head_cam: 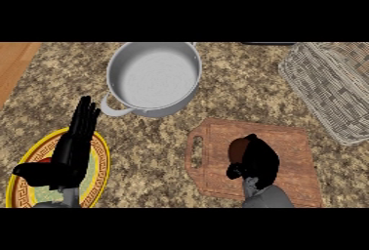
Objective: Pick the cupcake from the cutting board and place it in the basket
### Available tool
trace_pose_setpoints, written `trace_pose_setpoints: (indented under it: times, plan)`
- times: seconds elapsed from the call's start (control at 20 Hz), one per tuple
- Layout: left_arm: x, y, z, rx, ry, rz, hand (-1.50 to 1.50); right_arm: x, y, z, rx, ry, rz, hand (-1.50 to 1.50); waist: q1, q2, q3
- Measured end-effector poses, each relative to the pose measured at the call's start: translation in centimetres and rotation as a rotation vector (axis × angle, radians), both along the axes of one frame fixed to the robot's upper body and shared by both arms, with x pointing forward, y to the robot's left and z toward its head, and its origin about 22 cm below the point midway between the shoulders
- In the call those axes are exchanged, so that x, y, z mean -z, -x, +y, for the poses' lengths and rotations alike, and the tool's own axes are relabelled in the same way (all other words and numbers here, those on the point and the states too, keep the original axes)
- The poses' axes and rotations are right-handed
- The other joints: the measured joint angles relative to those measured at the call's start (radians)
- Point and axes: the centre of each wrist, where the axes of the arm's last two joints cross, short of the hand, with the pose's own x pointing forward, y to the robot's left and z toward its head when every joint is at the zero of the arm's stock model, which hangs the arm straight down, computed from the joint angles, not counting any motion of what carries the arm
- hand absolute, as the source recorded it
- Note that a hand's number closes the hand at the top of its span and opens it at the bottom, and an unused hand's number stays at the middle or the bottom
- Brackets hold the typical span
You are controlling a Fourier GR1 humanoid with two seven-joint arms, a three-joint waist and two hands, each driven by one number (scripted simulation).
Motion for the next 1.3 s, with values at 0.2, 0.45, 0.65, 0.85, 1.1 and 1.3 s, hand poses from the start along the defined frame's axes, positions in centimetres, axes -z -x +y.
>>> trace_pose_setpoints:
  times: [0.2,0.45,0.65,0.85,1.1,1.3]
  plan:
    - [-0.1,0.0,0.0,-0.007,0.004,-0.004,0.0,0.4,-0.8,-0.4,-0.008,0.024,0.004,1.5,0.0,-0.003,-0.001]
    - [-1.0,-0.4,-0.4,0.018,-0.001,-0.02,0.0,-0.3,-4.6,-1.2,0.026,0.057,0.01,1.5,0.018,0.007,0.0]
    - [-1.5,-0.9,-1.1,0.054,0.006,-0.043,0.0,-1.8,-9.0,-5.1,0.143,0.068,-0.001,1.5,0.064,0.038,0.005]
    - [-1.8,-1.2,-1.9,0.092,0.007,-0.059,0.0,-3.7,-12.4,-8.7,0.234,0.118,-0.03,1.5,0.103,0.058,0.007]
    - [-2.3,-1.6,-2.8,0.128,0.004,-0.072,0.0,-6.6,-15.4,-10.3,0.296,0.167,-0.137,1.5,0.134,0.063,0.009]
    - [-2.3,-1.7,-3.3,0.137,0.005,-0.066,0.0,-9.9,-17.3,-10.3,0.331,0.165,-0.31,1.5,0.139,0.06,0.008]
